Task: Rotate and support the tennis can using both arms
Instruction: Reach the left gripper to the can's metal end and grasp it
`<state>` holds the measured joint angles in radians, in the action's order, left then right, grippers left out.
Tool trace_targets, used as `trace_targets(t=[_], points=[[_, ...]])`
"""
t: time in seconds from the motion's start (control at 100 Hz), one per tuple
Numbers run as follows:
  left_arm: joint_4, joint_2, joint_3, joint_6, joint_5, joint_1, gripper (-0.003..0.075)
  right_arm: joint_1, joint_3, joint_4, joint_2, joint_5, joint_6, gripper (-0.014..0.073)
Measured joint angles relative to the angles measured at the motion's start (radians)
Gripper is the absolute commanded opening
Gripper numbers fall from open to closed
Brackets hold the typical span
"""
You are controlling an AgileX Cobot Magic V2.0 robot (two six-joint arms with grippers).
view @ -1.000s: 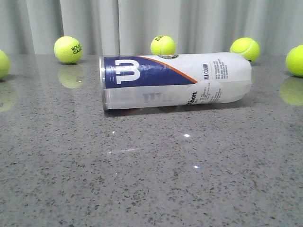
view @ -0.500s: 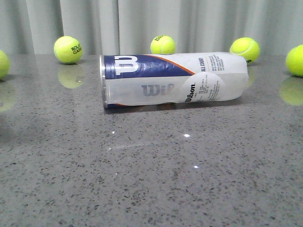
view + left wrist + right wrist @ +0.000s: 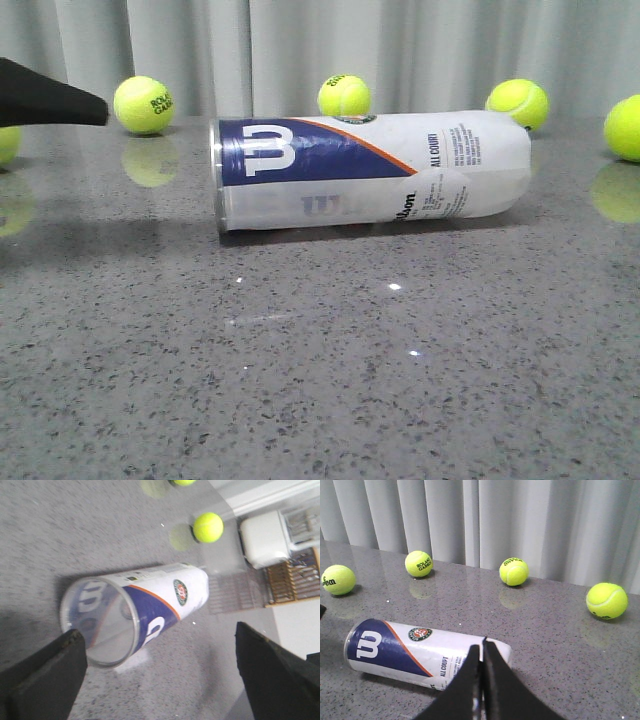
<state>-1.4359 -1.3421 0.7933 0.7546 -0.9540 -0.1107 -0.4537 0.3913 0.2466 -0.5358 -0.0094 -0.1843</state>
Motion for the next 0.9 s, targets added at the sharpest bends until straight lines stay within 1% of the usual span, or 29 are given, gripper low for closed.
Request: trace_targets(t=[0.2,0.29,0.33,0.38,0.45,0.5,0.52,0.57,0.71,0.74,0.9], points=[[-0.179,-0.142,0.002,0.111,-0.006,-0.109,0.0566,0.000,0.000,0.000,0.000,0.000,0.000,-0.0060],[-0.253,-0.207,0.002,0.165,-0.016,-0.135,0.0565,0.000,0.000,0.000,0.000,0.000,0.000,-0.0060],[-0.286,-0.236,0.002,0.187,-0.033,-0.139,0.0553,0.000,0.000,0.000,0.000,0.000,0.000,-0.0060],[-0.309,-0.268,0.005,0.205,-0.077,-0.142,0.0514,0.000,0.000,0.000,0.000,0.000,0.000,-0.0060],[-0.324,-0.306,0.015,0.224,-0.139,-0.143,0.0423,0.000,0.000,0.000,0.000,0.000,0.000,-0.0060],[-0.328,-0.326,0.018,0.230,-0.166,-0.143,0.0333,0.000,0.000,0.000,0.000,0.000,0.000,-0.0060],[-0.331,-0.332,0.018,0.233,-0.172,-0.143,0.0310,0.000,0.000,0.000,0.000,0.000,0.000,-0.0060],[-0.331,-0.341,0.018,0.235,-0.179,-0.145,0.0216,0.000,0.000,0.000,0.000,0.000,0.000,-0.0060],[-0.332,-0.345,0.018,0.237,-0.186,-0.145,0.0006,0.000,0.000,0.000,0.000,0.000,0.000,-0.0060],[-0.334,-0.345,0.018,0.237,-0.186,-0.145,-0.0018,0.000,0.000,0.000,0.000,0.000,0.000,-0.0060],[-0.350,-0.345,0.021,0.237,-0.213,-0.145,-0.0019,0.000,0.000,0.000,0.000,0.000,0.000,-0.0060]])
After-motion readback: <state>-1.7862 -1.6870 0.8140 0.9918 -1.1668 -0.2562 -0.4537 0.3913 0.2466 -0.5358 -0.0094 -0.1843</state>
